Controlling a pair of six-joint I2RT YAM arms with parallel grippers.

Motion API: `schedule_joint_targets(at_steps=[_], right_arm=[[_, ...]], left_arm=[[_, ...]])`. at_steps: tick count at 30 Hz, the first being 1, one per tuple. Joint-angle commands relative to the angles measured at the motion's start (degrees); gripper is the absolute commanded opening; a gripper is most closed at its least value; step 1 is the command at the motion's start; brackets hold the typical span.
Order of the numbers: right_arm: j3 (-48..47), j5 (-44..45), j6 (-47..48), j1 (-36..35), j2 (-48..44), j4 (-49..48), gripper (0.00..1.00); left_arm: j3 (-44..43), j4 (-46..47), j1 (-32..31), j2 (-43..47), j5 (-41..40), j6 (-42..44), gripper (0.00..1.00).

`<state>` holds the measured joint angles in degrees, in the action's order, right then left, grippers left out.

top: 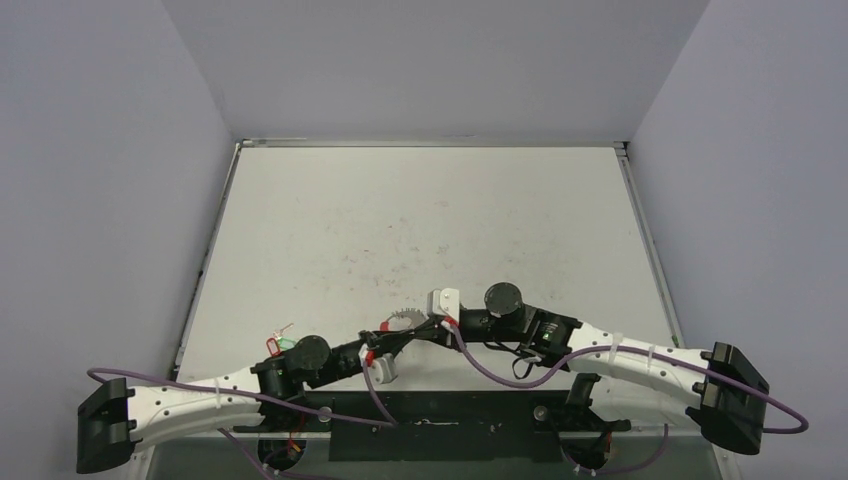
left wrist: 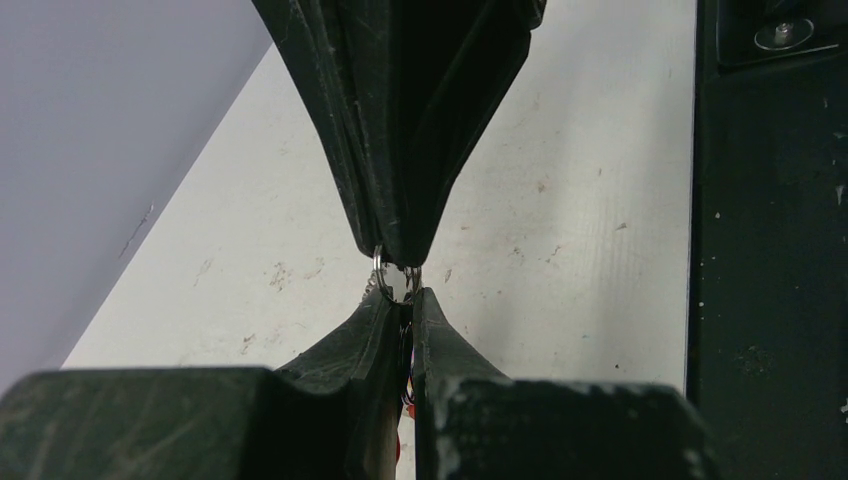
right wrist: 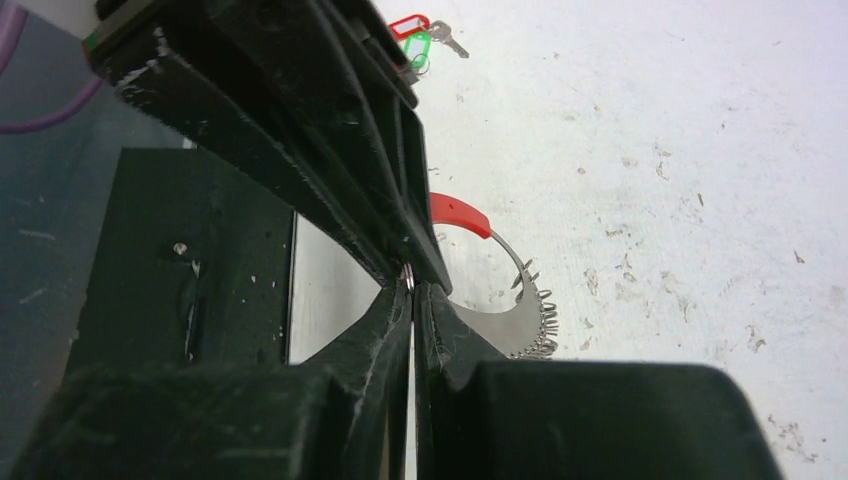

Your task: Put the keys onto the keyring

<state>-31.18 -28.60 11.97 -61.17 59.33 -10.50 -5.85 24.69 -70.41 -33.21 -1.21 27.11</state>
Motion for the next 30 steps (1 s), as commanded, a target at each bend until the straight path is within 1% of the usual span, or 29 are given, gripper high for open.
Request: schedule_joint_targets(at_steps=[1,6,12,17,22,25,27,30], right_arm=[[-0.48,-3.17,-10.79,4.06,-0.5,-9.76,0.0],[-2.43,-9.17,-22.82,8.56,3.34,-13.66,0.0],[-4.4,-9.98,-28.63,9.99,6.08,-13.57,0.0],[-2.86,-9.9,-32.25,11.18,5.64,-16.41,0.0],[3.11,-11.55,-32.31,11.33,2.93,-27.34,0.0],[5.93,-11.65,-30.83,11.2,0.2,-31.61,0.0],[6.66,-11.42,-29.2,11.16,-1.52,-31.21,0.0],[6.35,-11.75,-26.89,11.07,-2.81,-28.19,0.0]], left_arm=[[-4.02,1.5,-0.25,2.26,3.24,-1.29,0.0],[-4.62,1.29,-0.25,3.85,2.07,-3.81,0.0],[-6.89,-1.94,-0.25,5.42,-0.74,-8.35,0.0],[-7.21,-3.7,-0.25,8.04,-4.04,-12.24,0.0],[-5.58,-0.9,-0.25,11.54,-6.1,-15.06,0.0],[-5.36,-0.03,-0.25,12.97,-6.41,-15.7,0.0],[-5.34,0.3,-0.25,13.62,-6.52,-16.02,0.0],[-5.46,1.16,-0.25,14.09,-6.52,-16.32,0.0]])
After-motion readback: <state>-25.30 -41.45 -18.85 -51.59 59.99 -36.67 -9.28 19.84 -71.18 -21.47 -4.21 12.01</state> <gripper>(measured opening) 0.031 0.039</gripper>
